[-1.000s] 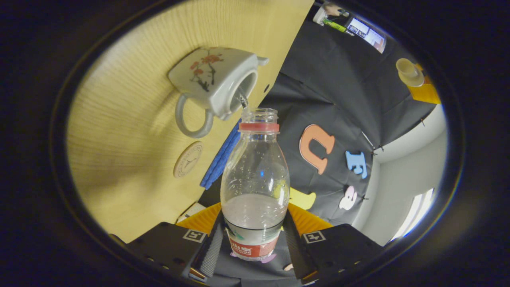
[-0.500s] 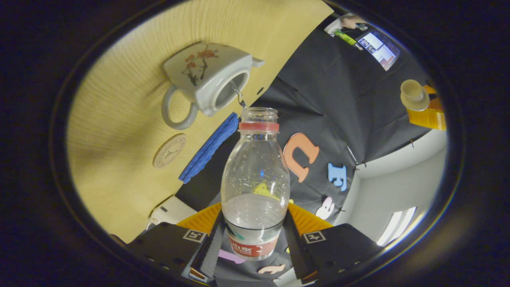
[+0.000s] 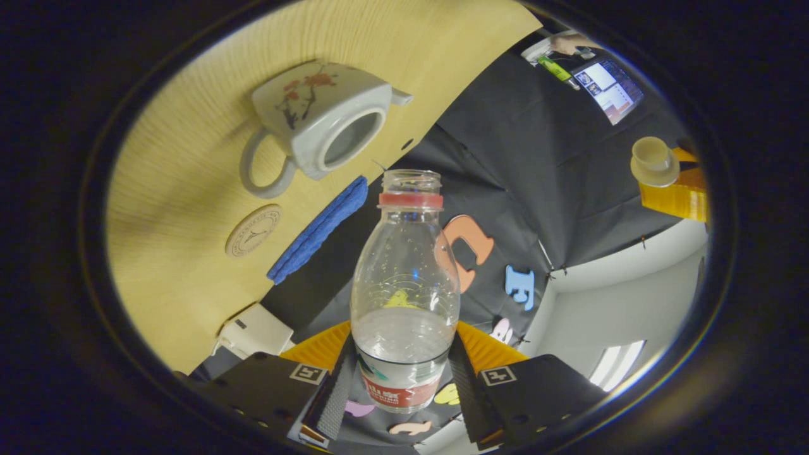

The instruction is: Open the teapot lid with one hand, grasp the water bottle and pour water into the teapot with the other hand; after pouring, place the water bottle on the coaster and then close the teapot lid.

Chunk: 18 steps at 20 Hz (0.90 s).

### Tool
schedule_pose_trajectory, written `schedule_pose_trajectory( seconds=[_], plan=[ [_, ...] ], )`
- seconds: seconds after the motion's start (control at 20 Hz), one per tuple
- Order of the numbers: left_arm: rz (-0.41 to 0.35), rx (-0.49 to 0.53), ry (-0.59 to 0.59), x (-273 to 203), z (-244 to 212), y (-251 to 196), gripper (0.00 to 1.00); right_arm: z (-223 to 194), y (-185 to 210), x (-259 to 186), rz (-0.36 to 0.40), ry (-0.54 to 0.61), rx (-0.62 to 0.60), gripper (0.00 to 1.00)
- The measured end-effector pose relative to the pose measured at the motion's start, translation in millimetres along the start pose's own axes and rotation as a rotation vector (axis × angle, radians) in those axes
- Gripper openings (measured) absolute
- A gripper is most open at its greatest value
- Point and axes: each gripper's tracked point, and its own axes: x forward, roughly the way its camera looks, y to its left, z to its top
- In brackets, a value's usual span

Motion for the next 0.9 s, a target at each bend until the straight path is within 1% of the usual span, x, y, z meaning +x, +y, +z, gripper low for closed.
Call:
schedule_pose_trajectory(
  seconds=[0.1, 0.25, 0.35, 0.5, 0.55, 0.6, 0.7, 0.8, 0.9],
  plan=[
    [0.000, 0.003, 0.000, -0.5, -0.2, -0.9, 0.03, 1.6, -1.1, -1.5, 0.003, -0.002, 0.001, 0.73],
    [-0.001, 0.005, 0.001, 0.1, -0.5, -0.5, 0.03, -1.0, 1.3, 0.3, 0.006, 0.000, 0.006, 0.75],
    [0.002, 0.005, 0.003, 0.8, -1.5, 0.3, 0.03, -2.3, 4.0, 0.4, 0.008, 0.003, 0.008, 0.72],
    [0.005, 0.006, 0.008, 1.0, -2.5, 1.0, 0.03, -1.7, 7.6, -0.4, 0.010, 0.001, 0.001, 0.75],
    [0.004, 0.006, 0.008, 1.4, -1.8, 0.3, 0.03, -1.4, 9.0, -1.3, 0.012, 0.001, 0.007, 0.71],
    [0.003, 0.007, 0.006, 1.2, -1.0, -0.5, 0.03, -2.4, 9.3, -2.8, 0.014, 0.003, 0.020, 0.73],
    [0.001, 0.007, 0.005, 1.5, -0.8, -1.0, 0.03, -2.3, 17.3, -3.0, 0.044, 0.009, 0.088, 0.75],
    [0.004, 0.007, 0.006, 1.6, -2.0, -0.1, 0.03, 0.1, 35.7, -6.2, 0.118, 0.014, 0.208, 0.75],
    [0.008, 0.005, 0.005, 0.5, -1.2, 3.4, 0.03, 2.5, 45.3, -11.1, 0.162, 0.014, 0.318, 0.75]
  ],
)
